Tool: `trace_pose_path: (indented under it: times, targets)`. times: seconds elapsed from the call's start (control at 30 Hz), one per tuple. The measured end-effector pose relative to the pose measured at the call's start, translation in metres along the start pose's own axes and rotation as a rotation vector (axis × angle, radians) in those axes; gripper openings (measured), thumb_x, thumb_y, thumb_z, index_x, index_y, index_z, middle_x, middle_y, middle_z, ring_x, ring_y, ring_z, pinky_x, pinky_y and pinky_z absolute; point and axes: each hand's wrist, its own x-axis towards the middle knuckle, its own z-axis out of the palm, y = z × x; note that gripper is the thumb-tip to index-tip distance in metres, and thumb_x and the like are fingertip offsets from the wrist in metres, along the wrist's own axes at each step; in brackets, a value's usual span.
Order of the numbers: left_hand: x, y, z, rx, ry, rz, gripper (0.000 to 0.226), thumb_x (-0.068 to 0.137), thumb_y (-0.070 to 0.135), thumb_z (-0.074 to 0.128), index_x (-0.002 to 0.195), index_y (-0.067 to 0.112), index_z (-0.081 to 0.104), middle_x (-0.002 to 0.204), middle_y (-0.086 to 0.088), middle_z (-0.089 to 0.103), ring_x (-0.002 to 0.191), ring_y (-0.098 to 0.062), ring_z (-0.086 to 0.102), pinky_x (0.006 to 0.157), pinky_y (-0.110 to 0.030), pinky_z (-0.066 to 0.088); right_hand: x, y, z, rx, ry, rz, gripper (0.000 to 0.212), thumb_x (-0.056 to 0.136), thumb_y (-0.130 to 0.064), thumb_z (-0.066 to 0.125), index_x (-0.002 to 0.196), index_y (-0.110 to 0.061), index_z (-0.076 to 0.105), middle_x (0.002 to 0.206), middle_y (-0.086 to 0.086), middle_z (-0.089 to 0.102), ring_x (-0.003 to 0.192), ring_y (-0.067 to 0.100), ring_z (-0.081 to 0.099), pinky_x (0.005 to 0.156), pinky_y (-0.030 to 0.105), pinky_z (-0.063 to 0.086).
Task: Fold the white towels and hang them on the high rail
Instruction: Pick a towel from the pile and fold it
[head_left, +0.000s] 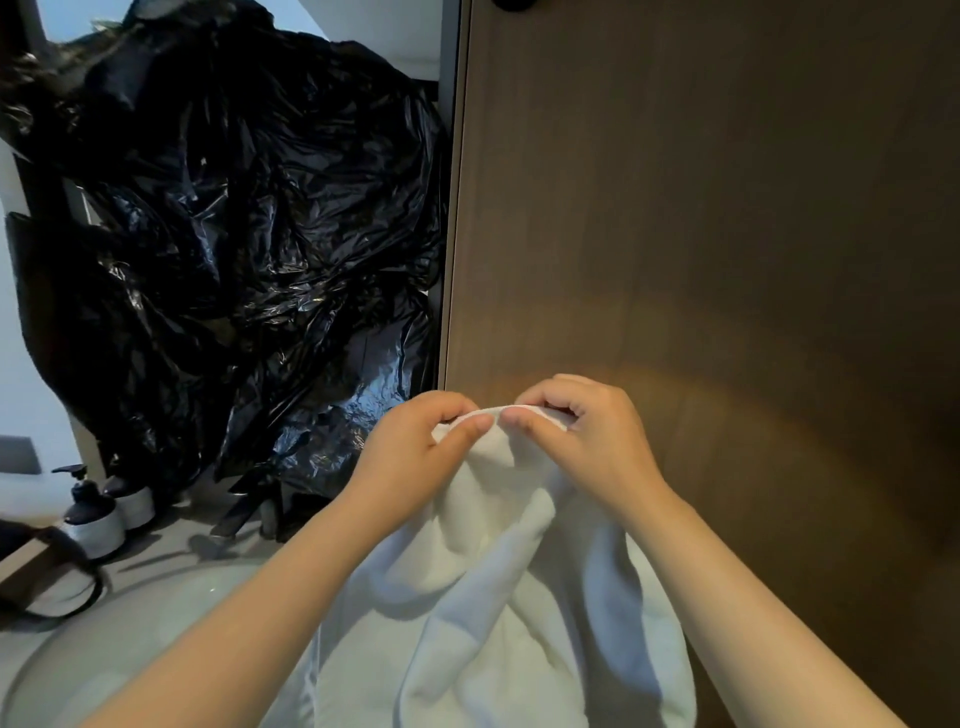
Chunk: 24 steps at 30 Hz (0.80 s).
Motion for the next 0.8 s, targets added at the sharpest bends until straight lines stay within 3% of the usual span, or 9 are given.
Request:
trace_pose_path:
  times: [0.13,0.23,0.37,0.47,0.6,0.7,0.8]
  targets:
    - [0.003,-0.002,-0.012,0.023,0.159,-0.026,0.028,0.085,0.045,0.05,0.079,0.023,0.068,0.083,0.011,0.065,0.082,-0.007,0.06,0.076,-0.036,0.049,-0.013,0.011,-0.009,0.115,-0.079,0.065,0.021,0.085,-0.046,0.068,0.075,-0.028,0.069,0.073,-0.014,0.066,0.07,0.006,0.06,0.062,0.027,0.046]
    - [0.009,-0.004,-0.025,0.07,0.249,-0.034,0.021,0.086,0.045,0.05,0.079,0.03,0.064,0.088,0.012,0.065,0.086,-0.01,0.06,0.077,-0.035,0.048,-0.027,0.024,-0.013,0.235,-0.112,0.17,0.024,0.084,-0.037,0.075,0.069,-0.022,0.064,0.065,-0.013,0.058,0.06,0.002,0.049,0.055,0.017,0.036]
    - [0.016,-0.002,-0.03,0.163,0.256,0.002,0.014,0.094,0.034,0.059,0.08,0.036,0.062,0.089,0.013,0.064,0.086,-0.009,0.058,0.072,-0.031,0.045,-0.031,0.025,-0.016,0.351,-0.08,0.257,0.02,0.083,-0.019,0.076,0.071,-0.012,0.061,0.064,-0.01,0.054,0.06,0.004,0.046,0.056,0.017,0.035]
    - [0.027,0.009,-0.035,0.156,0.279,0.04,0.013,0.094,0.033,0.059,0.084,0.031,0.068,0.09,0.012,0.065,0.086,-0.008,0.058,0.074,-0.032,0.046,0.0,0.009,-0.042,0.233,0.062,0.154,0.018,0.081,-0.015,0.077,0.073,-0.009,0.062,0.066,-0.003,0.055,0.06,0.005,0.047,0.056,0.022,0.036]
    - [0.057,0.035,-0.05,0.135,0.4,0.142,0.025,0.091,0.045,0.052,0.091,0.028,0.07,0.092,0.014,0.065,0.087,-0.005,0.057,0.073,-0.03,0.045,0.061,-0.016,-0.097,-0.108,0.195,-0.12,0.009,0.086,-0.026,0.072,0.082,-0.021,0.065,0.077,-0.009,0.061,0.073,0.011,0.058,0.062,0.026,0.046]
    - [0.062,0.031,-0.054,0.186,0.463,0.105,0.021,0.095,0.041,0.055,0.095,0.027,0.07,0.093,0.013,0.063,0.086,-0.007,0.055,0.073,-0.031,0.045,0.072,-0.007,-0.101,-0.171,0.082,0.012,0.006,0.084,-0.026,0.072,0.082,-0.028,0.067,0.076,-0.012,0.064,0.074,0.008,0.059,0.065,0.032,0.05]
    - [0.05,0.006,-0.048,0.32,0.383,0.03,0.019,0.095,0.037,0.055,0.096,0.026,0.07,0.091,0.01,0.06,0.082,-0.013,0.057,0.067,-0.031,0.042,0.046,0.026,-0.07,-0.218,-0.11,0.199,0.013,0.081,-0.029,0.076,0.075,-0.024,0.065,0.071,-0.008,0.063,0.068,0.011,0.058,0.063,0.033,0.046]
